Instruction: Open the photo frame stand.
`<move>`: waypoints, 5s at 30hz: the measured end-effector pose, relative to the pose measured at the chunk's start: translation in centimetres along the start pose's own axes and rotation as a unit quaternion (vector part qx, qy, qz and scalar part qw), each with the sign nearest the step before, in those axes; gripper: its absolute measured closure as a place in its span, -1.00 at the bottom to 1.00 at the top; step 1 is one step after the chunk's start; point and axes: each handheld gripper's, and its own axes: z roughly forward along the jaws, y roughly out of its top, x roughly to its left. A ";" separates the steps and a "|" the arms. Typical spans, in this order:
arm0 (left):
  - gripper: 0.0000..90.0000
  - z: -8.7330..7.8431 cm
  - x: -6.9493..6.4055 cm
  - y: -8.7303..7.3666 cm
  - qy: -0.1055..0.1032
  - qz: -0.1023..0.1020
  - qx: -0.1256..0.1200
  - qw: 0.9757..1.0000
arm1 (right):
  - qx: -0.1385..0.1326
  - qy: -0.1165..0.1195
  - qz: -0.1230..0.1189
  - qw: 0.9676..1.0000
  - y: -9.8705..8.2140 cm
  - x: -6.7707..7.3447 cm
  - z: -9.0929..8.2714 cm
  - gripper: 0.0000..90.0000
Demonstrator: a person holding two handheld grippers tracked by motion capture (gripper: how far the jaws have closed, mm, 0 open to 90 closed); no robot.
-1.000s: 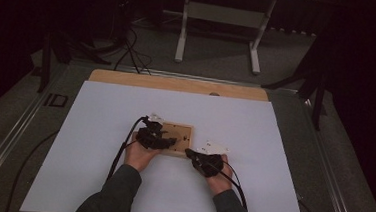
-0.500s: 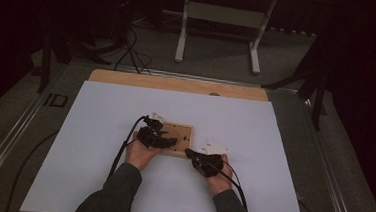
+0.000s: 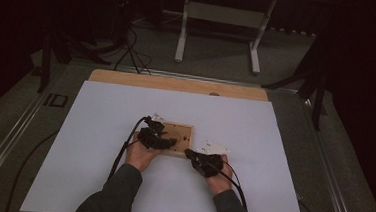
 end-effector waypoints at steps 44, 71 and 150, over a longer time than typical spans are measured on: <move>0.17 -3.4 -5.0 -5.4 0.101 0.152 -0.099 0.978 | -0.015 0.003 0.076 0.997 3.2 -2.7 -0.6 0.06; 0.17 -4.2 -4.5 -6.4 0.078 0.157 -0.110 0.978 | -0.003 0.075 0.126 0.989 3.8 -3.9 1.4 -0.01; 0.31 -3.1 -2.2 -5.3 -0.021 0.023 -0.088 0.996 | -0.030 0.016 0.012 0.999 4.6 -0.6 -1.8 0.19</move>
